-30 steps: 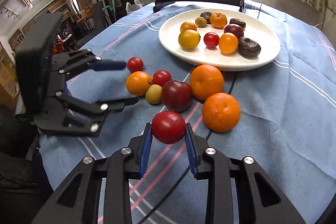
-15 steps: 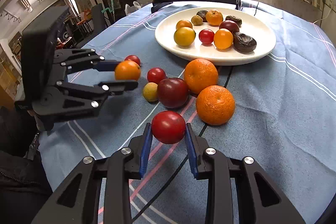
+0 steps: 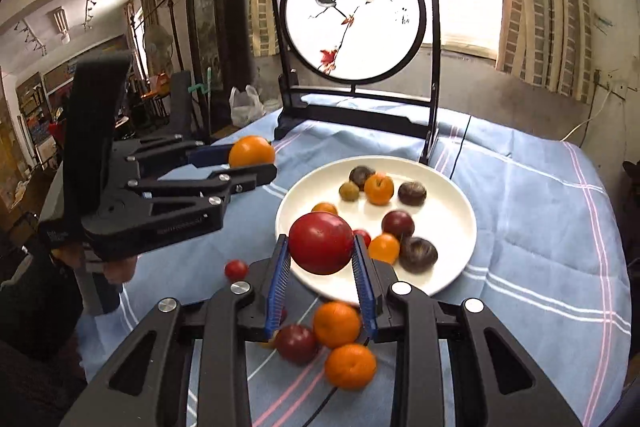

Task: Organize fruits
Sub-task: 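Carry the tangerine and red tomato over the white plate, then lower both fruits into the plate and open both tools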

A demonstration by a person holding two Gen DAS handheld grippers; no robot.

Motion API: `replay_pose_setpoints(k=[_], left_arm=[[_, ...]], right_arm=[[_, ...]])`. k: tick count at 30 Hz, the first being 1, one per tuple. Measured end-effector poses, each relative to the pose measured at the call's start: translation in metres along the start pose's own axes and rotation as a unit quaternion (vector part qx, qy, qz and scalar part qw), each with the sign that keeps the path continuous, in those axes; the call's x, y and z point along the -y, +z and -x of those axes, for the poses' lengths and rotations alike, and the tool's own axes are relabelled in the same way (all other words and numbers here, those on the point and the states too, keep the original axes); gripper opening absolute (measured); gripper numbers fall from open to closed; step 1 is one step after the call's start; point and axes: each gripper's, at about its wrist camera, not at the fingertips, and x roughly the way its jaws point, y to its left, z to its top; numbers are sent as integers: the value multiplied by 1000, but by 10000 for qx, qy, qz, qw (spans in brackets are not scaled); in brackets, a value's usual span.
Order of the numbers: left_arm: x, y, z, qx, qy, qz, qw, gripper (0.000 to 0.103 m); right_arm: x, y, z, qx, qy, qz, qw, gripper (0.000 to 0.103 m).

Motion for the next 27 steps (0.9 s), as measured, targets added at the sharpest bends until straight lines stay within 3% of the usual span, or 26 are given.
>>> replay_pose_setpoints(k=[9,13,19,27], left_arm=[[8,26,-55,-70,175,92,9998,36],[3,17,-75,-235,25,355,9991,36],[4,8,-94,-486,103,260,9984,36],[10,3,-102,-587,133,141,9981,36]], right_arm=[[42,46,-34,379,-324,-393,9980,31],[53,43,-51,363,-350,-509,9974,31],[56,33,-74,98,-330,-500,9982,31],[62,24,-97,-160,-605,-463,9970,32]])
